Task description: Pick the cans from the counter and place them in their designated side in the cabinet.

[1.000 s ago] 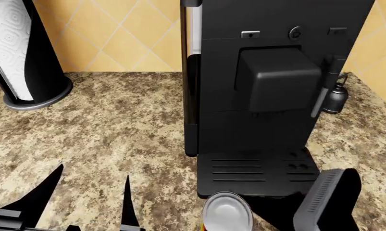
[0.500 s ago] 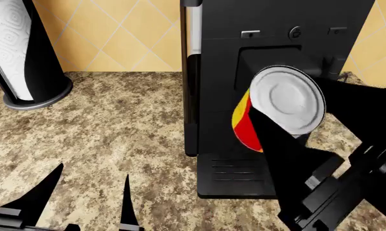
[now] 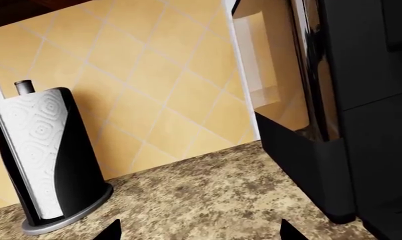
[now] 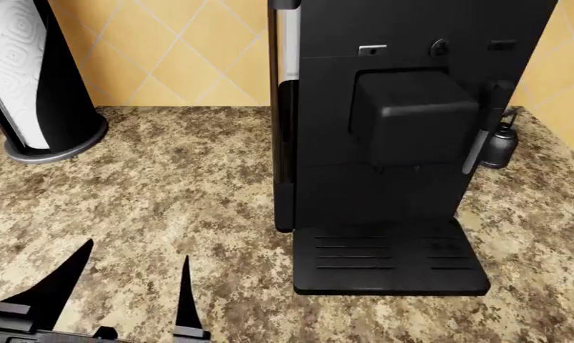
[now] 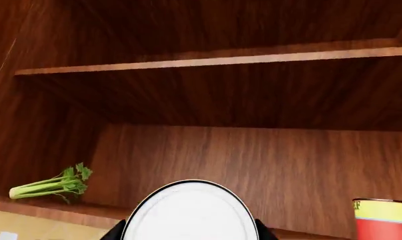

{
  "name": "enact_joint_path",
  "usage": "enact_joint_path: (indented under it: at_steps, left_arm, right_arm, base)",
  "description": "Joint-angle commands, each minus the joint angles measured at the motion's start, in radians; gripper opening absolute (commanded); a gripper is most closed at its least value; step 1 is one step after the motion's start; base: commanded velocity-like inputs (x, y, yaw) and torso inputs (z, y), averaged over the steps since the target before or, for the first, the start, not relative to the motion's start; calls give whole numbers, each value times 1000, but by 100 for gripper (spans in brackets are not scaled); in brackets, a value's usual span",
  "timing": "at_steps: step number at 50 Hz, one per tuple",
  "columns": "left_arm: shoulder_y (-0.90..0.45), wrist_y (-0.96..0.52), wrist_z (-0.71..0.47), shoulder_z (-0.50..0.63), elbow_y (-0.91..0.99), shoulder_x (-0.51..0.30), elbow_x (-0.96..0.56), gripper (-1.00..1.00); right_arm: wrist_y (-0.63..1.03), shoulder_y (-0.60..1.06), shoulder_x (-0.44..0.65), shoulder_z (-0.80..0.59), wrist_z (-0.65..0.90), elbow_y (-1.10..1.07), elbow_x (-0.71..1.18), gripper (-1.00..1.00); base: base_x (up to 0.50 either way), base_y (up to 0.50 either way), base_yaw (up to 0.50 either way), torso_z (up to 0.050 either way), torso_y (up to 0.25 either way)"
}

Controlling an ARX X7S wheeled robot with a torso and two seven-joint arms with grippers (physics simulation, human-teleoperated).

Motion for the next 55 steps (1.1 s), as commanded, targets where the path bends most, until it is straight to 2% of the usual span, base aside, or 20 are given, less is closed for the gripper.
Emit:
enact_joint_path:
  at_steps: [1, 8, 15, 22, 30, 37, 46, 55]
  left_arm:
    - [4, 25, 22, -12, -16, -16, -3, 100]
    - [3, 29, 33, -17, -23, -20, -9, 100]
    - [-4, 7, 31, -24, -17, -9, -22, 100]
    - [-7, -17, 20, -29, -9, 6, -39, 100]
    - [-10, -32, 17, -35, 1, 10, -49, 100]
    - [-2, -23, 23, -36, -5, 6, -40, 100]
    - [4, -9, 32, -41, -18, 4, -39, 100]
    - [7, 0, 40, -50, -34, 5, -47, 100]
  right_arm:
    - [39, 204, -98, -74, -71, 152, -302, -100]
    - [16, 145, -95, -101, -140, 209, -438, -100]
    - [-38, 80, -103, -164, -248, 339, -627, -100]
    - [-61, 46, -141, -231, -306, 468, -727, -100]
    - [-3, 74, -205, -313, -338, 682, -779, -100]
    - [-2, 102, -240, -368, -387, 772, -839, -100]
    - [-70, 168, -317, -431, -478, 962, -951, -100]
    - [-145, 159, -390, -490, -554, 1151, -1034, -100]
  base:
    - [0, 0, 0, 0, 0]
    - [0, 0, 0, 0, 0]
    - [0, 0, 0, 0, 0]
    - [0, 0, 0, 0, 0]
    - [0, 0, 0, 0, 1]
    - [0, 0, 0, 0, 0]
    - [1, 0, 0, 0, 0]
    - [0, 0, 0, 0, 0]
